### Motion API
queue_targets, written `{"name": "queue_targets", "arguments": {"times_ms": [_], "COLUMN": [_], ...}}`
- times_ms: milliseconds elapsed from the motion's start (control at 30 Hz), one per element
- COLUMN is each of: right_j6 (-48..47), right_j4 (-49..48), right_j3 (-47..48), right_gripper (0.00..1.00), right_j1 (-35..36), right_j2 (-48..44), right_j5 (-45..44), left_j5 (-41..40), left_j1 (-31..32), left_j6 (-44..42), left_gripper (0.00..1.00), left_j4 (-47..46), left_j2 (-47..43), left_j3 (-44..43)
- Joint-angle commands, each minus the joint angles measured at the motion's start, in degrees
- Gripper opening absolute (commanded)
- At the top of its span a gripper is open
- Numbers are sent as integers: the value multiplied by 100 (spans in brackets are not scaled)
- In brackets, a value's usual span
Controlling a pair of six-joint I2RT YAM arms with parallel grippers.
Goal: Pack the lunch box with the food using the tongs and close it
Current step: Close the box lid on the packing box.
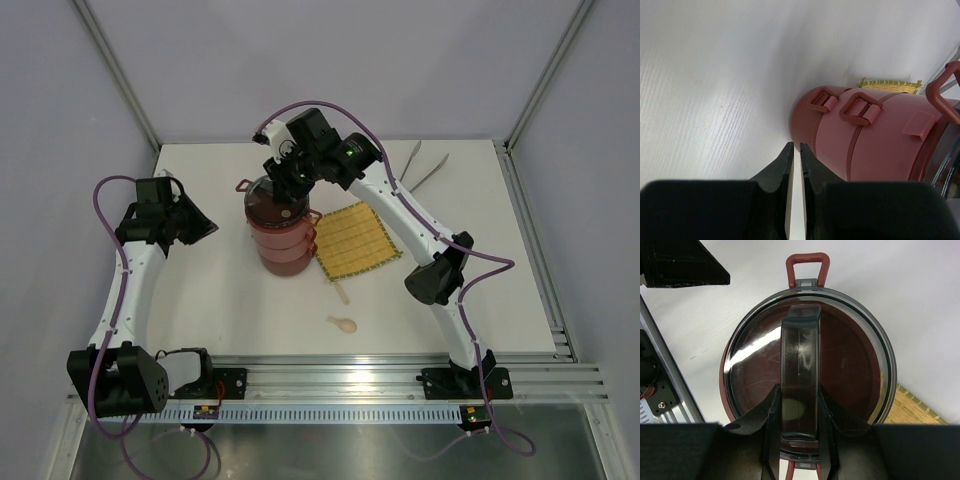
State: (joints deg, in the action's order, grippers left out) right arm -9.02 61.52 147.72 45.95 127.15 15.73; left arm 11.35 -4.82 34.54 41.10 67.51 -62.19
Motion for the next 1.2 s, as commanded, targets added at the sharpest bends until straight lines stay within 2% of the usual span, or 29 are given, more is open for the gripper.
{"name": "queue_targets", "arguments": {"times_ms": [0, 400, 700, 867, 1033, 1167], "right_j6": [154, 207, 269, 321, 462, 559], "right_j4": [167, 616, 379, 405, 624, 590], "right_j3": [90, 336, -270, -68, 257, 91], "right_gripper": [0, 0, 0, 0, 0, 0], "right_j1": [45, 45, 36, 45, 45, 36], "right_j2": [-156, -129, -261, -95, 204, 249], "right_j5": [89, 62, 281, 493, 405, 177], "left_j5": [51, 86, 130, 130, 139, 121], "left_j1": [-28, -28, -28, -28, -37, -28], "left_j6": [-27, -18, 8, 0, 0, -18], "left_gripper": [11, 11, 11, 11, 11, 11], "left_j4": [-155, -181, -225, -225, -243, -252], "left_j2": [-167, -185, -176, -168, -150, -159], "left_j3": [93, 146, 181, 173, 173, 208]}}
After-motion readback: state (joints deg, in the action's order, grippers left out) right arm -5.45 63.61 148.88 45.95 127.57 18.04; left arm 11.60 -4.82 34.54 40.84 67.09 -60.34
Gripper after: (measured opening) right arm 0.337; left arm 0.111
